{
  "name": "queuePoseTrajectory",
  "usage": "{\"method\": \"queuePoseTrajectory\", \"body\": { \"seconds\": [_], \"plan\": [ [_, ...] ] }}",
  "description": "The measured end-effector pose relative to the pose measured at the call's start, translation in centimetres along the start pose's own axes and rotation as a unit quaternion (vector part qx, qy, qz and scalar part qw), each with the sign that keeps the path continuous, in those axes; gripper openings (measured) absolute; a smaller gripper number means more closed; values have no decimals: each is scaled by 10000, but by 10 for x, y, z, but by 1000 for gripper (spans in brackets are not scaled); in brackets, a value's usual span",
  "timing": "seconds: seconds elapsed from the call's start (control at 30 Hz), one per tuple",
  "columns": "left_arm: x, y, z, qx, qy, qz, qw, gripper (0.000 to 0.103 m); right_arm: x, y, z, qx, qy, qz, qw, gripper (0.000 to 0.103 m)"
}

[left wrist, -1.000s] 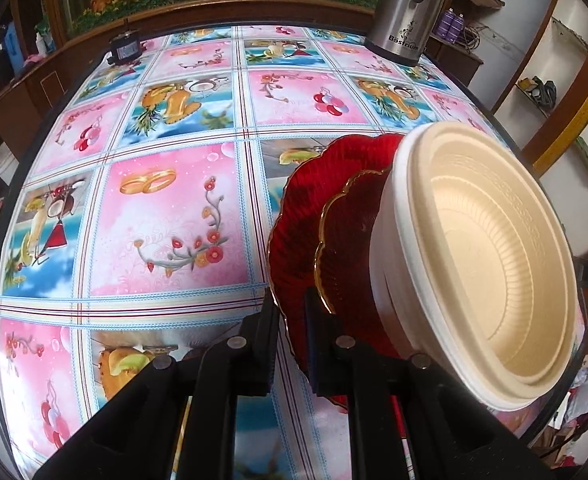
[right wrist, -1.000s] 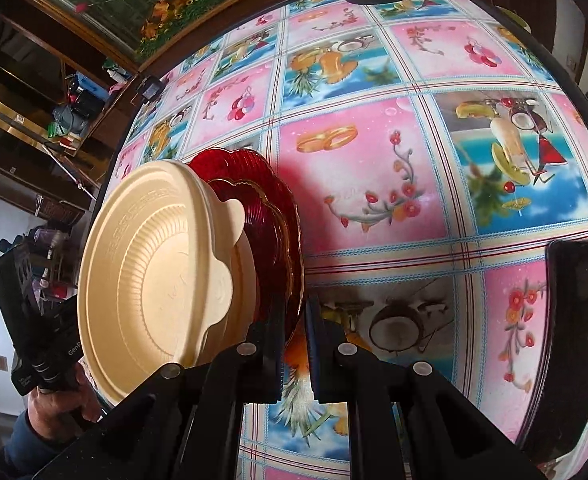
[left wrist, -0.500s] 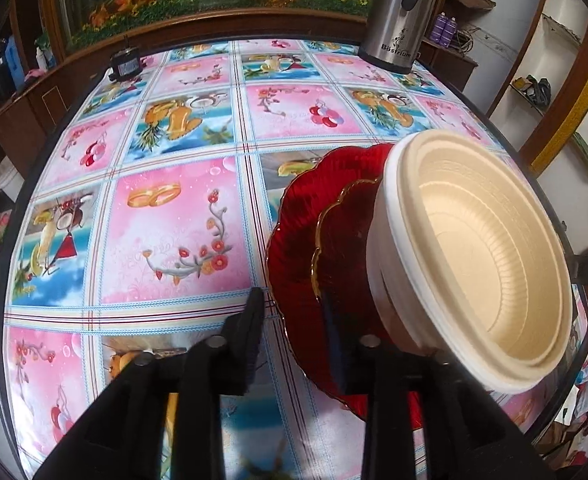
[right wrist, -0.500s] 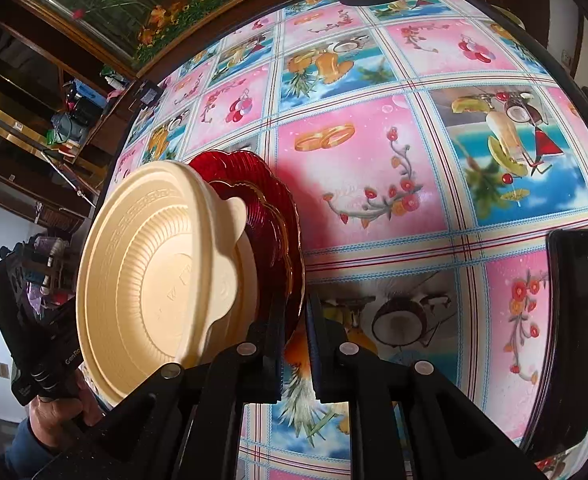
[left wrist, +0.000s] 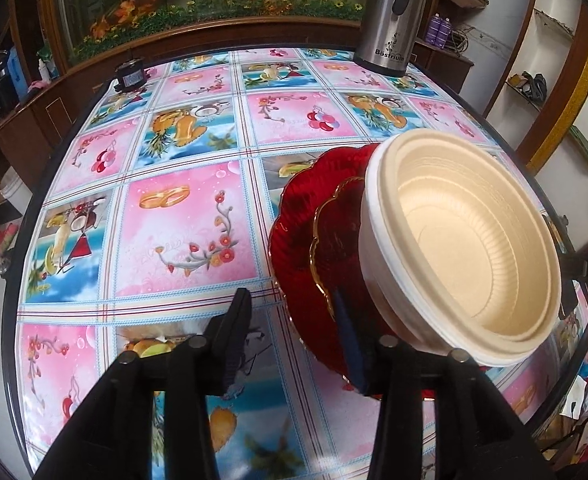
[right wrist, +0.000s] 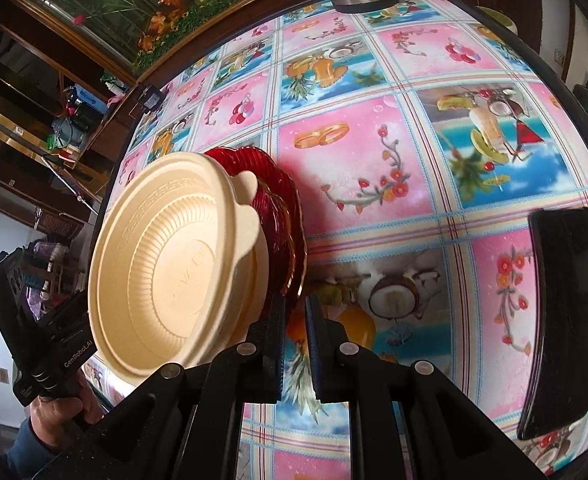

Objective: Organize plates and bowls
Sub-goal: 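Lower the beige bowl onto the bowls on the stack with the left tool, then open the left tool and release the beige bowl on the stack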

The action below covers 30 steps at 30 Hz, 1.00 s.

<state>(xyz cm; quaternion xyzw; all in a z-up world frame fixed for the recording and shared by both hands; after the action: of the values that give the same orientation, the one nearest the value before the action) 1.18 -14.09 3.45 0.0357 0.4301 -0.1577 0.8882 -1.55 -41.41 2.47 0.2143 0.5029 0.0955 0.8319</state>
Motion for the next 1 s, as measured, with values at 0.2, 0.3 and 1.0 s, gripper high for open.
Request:
{"method": "queuePoseTrajectory", "body": {
  "seconds": [0.2, 0.3, 1.0],
  "plan": [
    [-11, 1, -5, 56, -67, 50, 9999, 44, -14, -7, -16, 177, -54, 4, 9998, 12],
    [-16, -1, -7, 97, -94, 68, 9999, 45, -17, -12, -24, 279, -39, -20, 9996, 12],
    [-50, -24, -32, 544, -359, 273, 9975, 95, -32, 10, -64, 40, -157, -138, 9998, 46]
  ]
}}
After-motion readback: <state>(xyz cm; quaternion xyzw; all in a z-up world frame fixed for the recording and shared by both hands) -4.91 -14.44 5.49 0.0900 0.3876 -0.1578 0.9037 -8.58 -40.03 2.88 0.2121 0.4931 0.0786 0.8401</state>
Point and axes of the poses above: each gripper's, at about its wrist camera, not at the fingertips, and x roughly the way its jaws point, y to its left, z to its top, the point moved 3 cm from there along x, roughly the way its jaws point, and after that the axes turned 6 degrees about -y, right-handed, at the moved point
